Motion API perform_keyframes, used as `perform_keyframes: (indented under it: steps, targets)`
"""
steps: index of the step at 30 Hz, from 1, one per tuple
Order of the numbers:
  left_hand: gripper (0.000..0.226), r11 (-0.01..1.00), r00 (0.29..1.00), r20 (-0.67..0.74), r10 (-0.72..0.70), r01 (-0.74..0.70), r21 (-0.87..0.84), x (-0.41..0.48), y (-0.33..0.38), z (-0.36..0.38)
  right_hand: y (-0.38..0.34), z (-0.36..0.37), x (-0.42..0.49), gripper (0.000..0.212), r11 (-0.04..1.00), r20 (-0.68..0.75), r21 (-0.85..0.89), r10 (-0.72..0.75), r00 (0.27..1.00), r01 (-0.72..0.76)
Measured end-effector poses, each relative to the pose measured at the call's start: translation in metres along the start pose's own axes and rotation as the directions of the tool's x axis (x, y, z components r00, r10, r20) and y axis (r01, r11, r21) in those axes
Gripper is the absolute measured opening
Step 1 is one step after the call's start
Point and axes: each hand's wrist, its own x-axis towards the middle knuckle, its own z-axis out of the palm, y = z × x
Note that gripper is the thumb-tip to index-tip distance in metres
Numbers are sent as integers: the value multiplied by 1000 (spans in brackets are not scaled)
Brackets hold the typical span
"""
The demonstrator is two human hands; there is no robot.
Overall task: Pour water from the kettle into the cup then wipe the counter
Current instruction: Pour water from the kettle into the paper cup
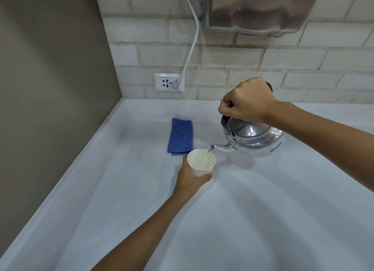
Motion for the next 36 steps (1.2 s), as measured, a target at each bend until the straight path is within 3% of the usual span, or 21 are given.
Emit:
perform_keyframes:
  steps: [36]
  targets:
    - [69, 1000, 1000, 1, 9, -9, -13, 1, -3, 0, 1, -9, 1, 38, 999, 17, -40, -26, 1000, 27]
